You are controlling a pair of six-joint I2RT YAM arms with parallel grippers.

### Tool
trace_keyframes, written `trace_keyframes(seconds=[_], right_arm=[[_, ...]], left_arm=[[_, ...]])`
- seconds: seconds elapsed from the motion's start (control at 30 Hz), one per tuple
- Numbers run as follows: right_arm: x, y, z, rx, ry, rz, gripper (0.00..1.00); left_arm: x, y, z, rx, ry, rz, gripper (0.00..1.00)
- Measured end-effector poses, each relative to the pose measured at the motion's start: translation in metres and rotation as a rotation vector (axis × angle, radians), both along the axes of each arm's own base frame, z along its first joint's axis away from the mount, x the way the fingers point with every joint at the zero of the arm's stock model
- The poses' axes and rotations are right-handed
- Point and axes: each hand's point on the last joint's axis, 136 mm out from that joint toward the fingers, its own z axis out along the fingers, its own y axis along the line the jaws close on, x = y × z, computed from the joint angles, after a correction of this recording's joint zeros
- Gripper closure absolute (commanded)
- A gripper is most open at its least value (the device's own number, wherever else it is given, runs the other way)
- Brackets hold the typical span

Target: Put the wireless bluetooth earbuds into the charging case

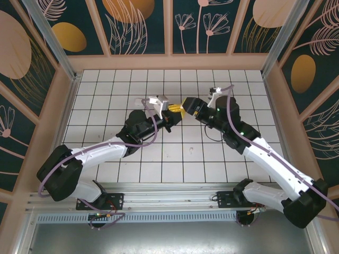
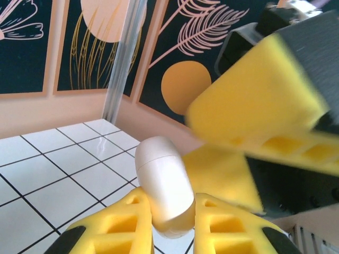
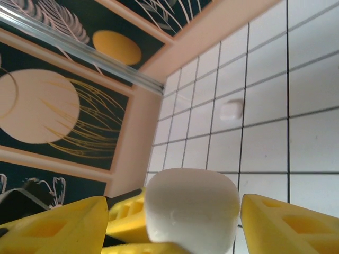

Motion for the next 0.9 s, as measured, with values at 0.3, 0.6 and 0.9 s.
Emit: trace_keyframes(seconds=[0.3,0.6,0.9], right_arm=[[-0.024,-0.032,0.054,0.063,-0.216,-0.042,0.29],[-0.033,-0.001,0.055,0.122,-0.284,0.157,0.38],[-0.042,0.022,0.063,0.190,-0.321,0.303,0.44]], left_arm=[[0.009,0.029,0.022,-0.105,0.108,-0.020,0.93],[-0.016,0.043,0.057,-0.223,0.148,-0.169,0.94],[-0.037,0.046,0.064,-0.282,0.183,-0.264,0.95]])
